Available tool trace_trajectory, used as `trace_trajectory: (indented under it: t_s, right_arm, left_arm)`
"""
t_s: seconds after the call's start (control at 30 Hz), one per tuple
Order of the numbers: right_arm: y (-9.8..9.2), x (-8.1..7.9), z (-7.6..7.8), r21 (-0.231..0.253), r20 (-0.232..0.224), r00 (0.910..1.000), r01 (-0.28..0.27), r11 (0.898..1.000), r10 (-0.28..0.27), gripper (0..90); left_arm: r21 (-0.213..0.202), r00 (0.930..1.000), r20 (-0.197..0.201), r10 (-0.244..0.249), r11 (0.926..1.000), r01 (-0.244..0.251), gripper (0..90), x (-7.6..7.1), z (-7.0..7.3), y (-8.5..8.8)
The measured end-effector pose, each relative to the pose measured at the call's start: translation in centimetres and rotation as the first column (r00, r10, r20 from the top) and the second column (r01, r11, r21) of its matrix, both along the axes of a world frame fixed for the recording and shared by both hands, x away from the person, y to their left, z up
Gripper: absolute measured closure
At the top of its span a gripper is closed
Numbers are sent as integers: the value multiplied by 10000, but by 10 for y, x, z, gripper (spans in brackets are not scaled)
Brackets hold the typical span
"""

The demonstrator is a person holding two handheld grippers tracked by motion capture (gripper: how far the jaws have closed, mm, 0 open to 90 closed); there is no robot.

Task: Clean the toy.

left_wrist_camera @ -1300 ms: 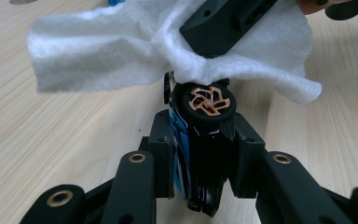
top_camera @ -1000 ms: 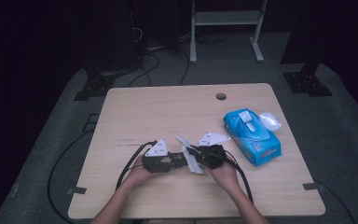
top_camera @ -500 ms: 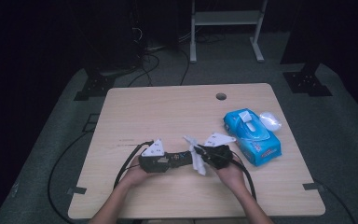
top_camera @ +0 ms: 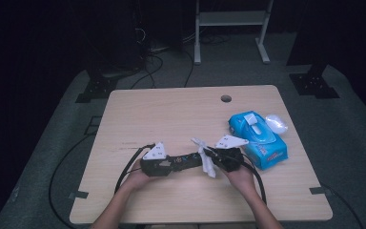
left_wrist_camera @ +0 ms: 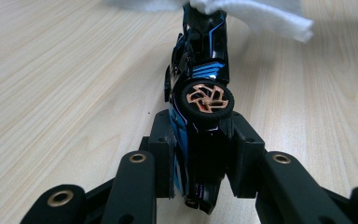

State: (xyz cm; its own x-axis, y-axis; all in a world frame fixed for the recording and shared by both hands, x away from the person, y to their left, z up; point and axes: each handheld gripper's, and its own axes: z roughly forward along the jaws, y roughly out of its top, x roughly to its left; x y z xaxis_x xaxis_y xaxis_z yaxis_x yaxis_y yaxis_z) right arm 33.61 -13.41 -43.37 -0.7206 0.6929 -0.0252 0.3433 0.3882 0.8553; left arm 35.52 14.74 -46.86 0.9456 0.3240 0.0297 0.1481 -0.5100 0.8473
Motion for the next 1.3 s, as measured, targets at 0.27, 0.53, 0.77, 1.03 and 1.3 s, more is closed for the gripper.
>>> trace_trajectory:
  t_s: [0.27,0.53,0.77,1.03,1.3]
  right_arm:
    - [14,-5,-2,141,132,9990,-426,9990,424,846]
    - [-13,3,0,67,-204,9989,421,9991,-420,847]
    - [0,-1,3,577,-220,9994,-265,9980,278,847]
    - [-9,1,-1,255,-174,9998,52,9997,-48,848]
    - [-7,-5,-3,410,-171,9996,-231,9989,239,847]
  left_arm:
    - [-27,10000,-1,61,10000,-61,673,0,0,1]
    - [-67,10000,-18,53,10000,-53,674,1,-1,2]
    - [-45,10000,12,51,10000,-51,674,1,-1,2]
    - [-29,10000,18,32,10000,-32,675,1,-1,3]
    - [-20,10000,-18,46,10000,-46,675,2,-1,3]
